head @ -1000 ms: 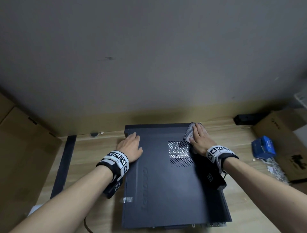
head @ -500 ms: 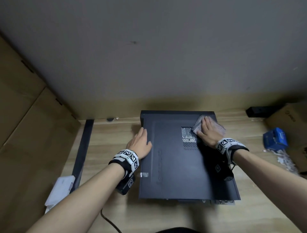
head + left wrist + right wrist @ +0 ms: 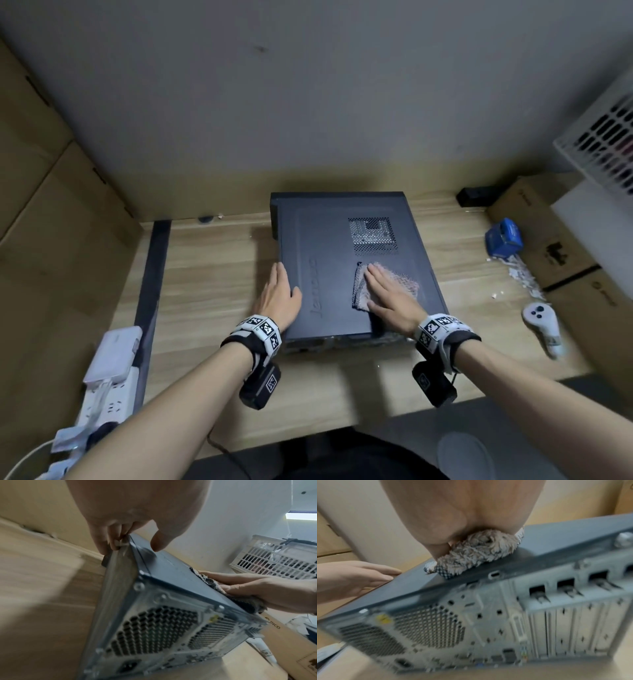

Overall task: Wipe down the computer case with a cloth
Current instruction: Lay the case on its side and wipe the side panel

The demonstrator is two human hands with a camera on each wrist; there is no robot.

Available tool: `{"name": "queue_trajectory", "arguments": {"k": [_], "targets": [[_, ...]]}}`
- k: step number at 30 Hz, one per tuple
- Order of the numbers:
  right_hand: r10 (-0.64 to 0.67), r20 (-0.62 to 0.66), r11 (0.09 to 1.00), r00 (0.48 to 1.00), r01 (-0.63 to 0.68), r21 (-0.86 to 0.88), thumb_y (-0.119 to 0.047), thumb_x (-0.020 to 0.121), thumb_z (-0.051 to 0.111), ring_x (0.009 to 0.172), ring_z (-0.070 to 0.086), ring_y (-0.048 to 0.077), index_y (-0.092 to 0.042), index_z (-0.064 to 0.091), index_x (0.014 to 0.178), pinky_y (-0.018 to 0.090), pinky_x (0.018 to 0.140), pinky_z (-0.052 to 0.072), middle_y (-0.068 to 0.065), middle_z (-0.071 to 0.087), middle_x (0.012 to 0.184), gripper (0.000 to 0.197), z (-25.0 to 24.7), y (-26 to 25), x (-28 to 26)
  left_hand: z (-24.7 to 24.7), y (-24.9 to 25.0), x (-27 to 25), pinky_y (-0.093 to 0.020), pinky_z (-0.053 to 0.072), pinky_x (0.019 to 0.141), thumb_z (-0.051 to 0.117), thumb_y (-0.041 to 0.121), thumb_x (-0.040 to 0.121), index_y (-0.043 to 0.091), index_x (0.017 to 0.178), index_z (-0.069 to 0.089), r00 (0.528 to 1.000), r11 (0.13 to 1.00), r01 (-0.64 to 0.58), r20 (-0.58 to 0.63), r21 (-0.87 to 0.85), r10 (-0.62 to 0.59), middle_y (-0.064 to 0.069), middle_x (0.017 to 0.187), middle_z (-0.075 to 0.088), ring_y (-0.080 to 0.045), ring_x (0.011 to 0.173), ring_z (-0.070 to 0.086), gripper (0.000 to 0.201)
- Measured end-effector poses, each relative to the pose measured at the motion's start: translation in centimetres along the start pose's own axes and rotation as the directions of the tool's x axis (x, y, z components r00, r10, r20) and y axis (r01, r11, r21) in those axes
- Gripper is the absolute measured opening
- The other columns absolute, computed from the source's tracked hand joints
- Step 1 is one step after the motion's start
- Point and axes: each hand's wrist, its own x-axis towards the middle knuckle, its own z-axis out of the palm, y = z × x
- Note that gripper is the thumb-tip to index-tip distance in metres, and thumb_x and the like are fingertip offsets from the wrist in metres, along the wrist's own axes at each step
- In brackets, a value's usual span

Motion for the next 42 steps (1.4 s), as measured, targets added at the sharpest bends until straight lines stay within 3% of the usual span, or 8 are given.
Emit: {"name": "queue_trajectory", "arguments": {"k": [9,12,14,20,23,28,34,42], "targets": [[-0.202,-0.127,0.976,0.971,0.210,0.061,-0.004,0.096,0.051,0.143,0.035,0.003,-0.028,0.056,0.138,0.031,0.114,0.032,-0.014,0.045,0.150,0.048,2.1,-3.9,-4.6,1.3,0.5,-3.2,-0.036,0.022,0.120,0.040,0.021,0.099,0.010,0.156,0.008,0.989,0.995,-0.101,-0.109,0.001,0.100,-0.003,0.165,-0.003,-0.017,0.151,0.011,0.067],[-0.092,-0.082,0.935,0.992,0.114,0.336,0.005,0.092,0.048,0.085,0.073,0.014,-0.028,0.065,0.119,0.036,0.069,0.058,0.001,0.075,0.105,0.046,1.5,-5.8,-5.2,1.7,1.6,-3.9,-0.024,0.015,0.119,0.045,0.016,0.098,0.012,0.155,0.020,0.977,0.981,-0.166,-0.154,-0.099,0.149,0.001,0.164,0.008,-0.014,0.149,0.015,0.062],[-0.012,-0.077,0.828,0.997,0.053,0.558,0.001,0.099,0.045,0.060,0.068,0.012,-0.025,0.064,0.111,0.031,0.054,0.051,0.003,0.072,0.080,0.034,0.8,-6.9,-5.0,1.8,2.3,-4.7,-0.020,0.017,0.116,0.047,0.009,0.096,0.013,0.150,0.035,0.970,0.958,-0.197,-0.187,-0.211,0.158,0.002,0.159,0.027,-0.015,0.145,0.028,0.056],[0.081,-0.055,0.449,0.995,0.013,0.893,-0.016,0.083,0.054,0.101,0.063,0.022,-0.010,0.067,0.110,0.035,0.089,0.050,0.017,0.067,0.112,0.031,-0.4,-9.6,-2.9,1.8,4.2,-6.6,-0.032,0.043,0.106,0.050,0.007,0.089,0.020,0.118,0.061,0.987,0.693,-0.100,-0.157,-0.714,-0.018,-0.005,0.124,0.065,-0.018,0.120,0.058,0.033],[0.070,-0.036,0.378,0.997,0.007,0.926,-0.004,0.091,0.053,0.096,0.065,0.022,-0.005,0.066,0.113,0.031,0.081,0.051,0.014,0.070,0.105,0.026,-0.3,-11.2,-1.9,0.7,4.0,-7.1,-0.021,0.048,0.092,0.057,0.027,0.090,0.014,0.115,0.065,0.989,0.567,-0.099,-0.145,-0.817,-0.035,-0.003,0.114,0.069,-0.010,0.106,0.063,0.029],[0.117,-0.047,0.312,0.992,0.009,0.950,0.003,0.098,0.045,0.088,0.067,0.019,-0.006,0.067,0.111,0.030,0.072,0.055,0.012,0.071,0.099,0.027,-1.5,-13.9,0.9,-1.5,1.6,-6.6,-0.018,0.051,0.081,0.075,0.012,0.081,0.008,0.117,0.064,0.991,0.568,-0.124,-0.131,-0.814,0.029,-0.004,0.109,0.072,-0.008,0.096,0.068,0.039],[0.147,-0.081,0.354,0.986,0.024,0.935,0.006,0.096,0.044,0.092,0.068,0.022,-0.008,0.069,0.109,0.039,0.085,0.054,0.012,0.073,0.101,0.031,-2.0,-16.6,6.3,-4.0,-1.5,-1.9,-0.031,0.054,0.092,0.071,0.003,0.085,0.003,0.109,0.064,0.999,0.502,0.024,0.009,-0.865,-0.032,-0.012,0.107,0.073,-0.020,0.100,0.070,0.025],[0.100,-0.020,0.586,0.995,-0.042,0.810,0.003,0.095,0.050,0.100,0.067,0.016,-0.010,0.069,0.112,0.025,0.087,0.054,0.005,0.073,0.107,0.028,-2.1,-17.8,12.9,-6.8,-6.0,3.3,-0.048,0.051,0.098,0.065,0.009,0.091,-0.003,0.112,0.063,0.937,0.252,0.347,0.325,-0.903,-0.128,-0.020,0.108,0.071,-0.031,0.100,0.068,0.025]]}}
